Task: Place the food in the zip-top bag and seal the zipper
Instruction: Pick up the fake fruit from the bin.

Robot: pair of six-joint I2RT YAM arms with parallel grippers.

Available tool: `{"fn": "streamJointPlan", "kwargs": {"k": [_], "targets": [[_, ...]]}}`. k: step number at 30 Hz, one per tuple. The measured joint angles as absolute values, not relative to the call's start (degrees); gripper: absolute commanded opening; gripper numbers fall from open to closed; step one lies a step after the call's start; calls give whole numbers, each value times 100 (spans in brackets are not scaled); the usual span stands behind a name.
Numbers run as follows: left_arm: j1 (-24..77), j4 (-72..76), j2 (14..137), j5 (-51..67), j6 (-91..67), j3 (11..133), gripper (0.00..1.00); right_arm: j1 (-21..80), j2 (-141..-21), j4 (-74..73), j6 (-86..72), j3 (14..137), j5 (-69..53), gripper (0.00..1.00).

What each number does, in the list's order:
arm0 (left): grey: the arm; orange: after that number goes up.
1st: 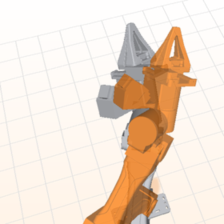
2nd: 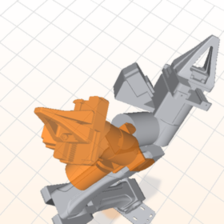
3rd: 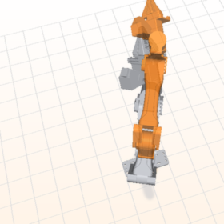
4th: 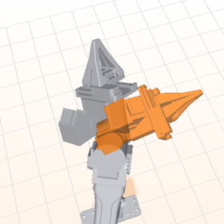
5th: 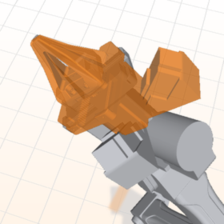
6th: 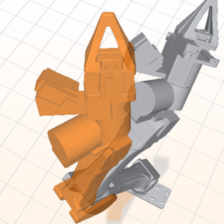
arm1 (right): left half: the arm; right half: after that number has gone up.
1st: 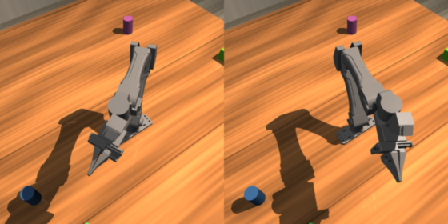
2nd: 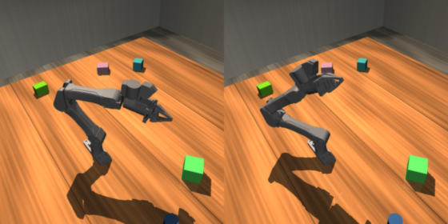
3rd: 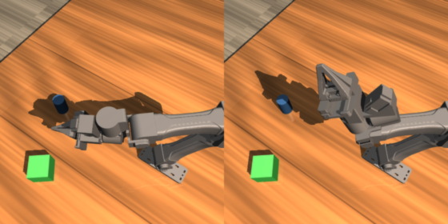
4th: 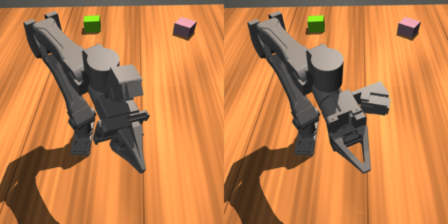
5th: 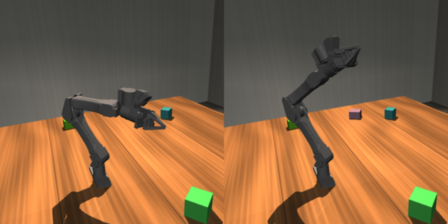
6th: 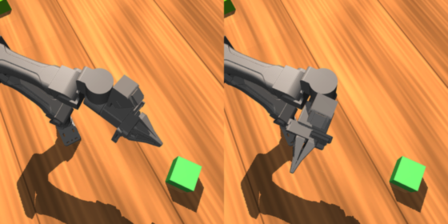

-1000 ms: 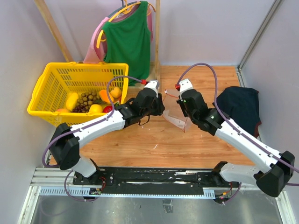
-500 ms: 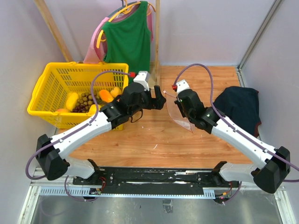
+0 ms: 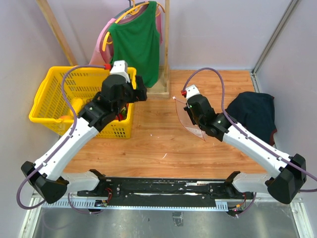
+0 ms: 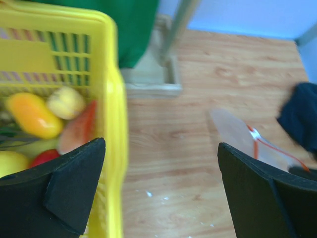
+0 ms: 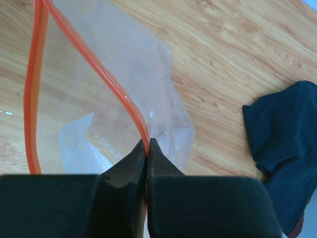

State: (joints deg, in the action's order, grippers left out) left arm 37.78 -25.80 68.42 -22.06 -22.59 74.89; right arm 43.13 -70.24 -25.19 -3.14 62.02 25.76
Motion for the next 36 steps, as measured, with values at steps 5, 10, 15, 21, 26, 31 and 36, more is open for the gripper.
{"fn": "streamJointPlan", "kwargs": {"k": [5, 10, 15, 21, 26, 31, 36], "targets": [[3037, -3190, 6984, -2432, -2231, 7992, 99, 4313, -7052, -2521, -309, 6208, 2464, 1], [2198, -3566, 7046, -2045, -2257, 7999, 99, 4313, -7052, -2521, -294, 6208, 2436, 1], [1518, -3701, 7284, -1649, -2276, 7913, 99, 4313, -7081, -2521, -292, 6208, 2397, 1], [1066, -3741, 7472, -1339, -2204, 7664, 98, 4313, -7087, -2523, -290, 6208, 2379, 1], [799, -3715, 7669, -1083, -2137, 7417, 95, 4313, -7100, -2523, -290, 6208, 2349, 1], [642, -3691, 8095, -860, -2097, 7231, 92, 4313, -7111, -2523, -287, 6208, 2338, 1], [633, -3677, 8458, -674, -2071, 7028, 88, 4313, -7111, -2523, -287, 6208, 2320, 1]]}}
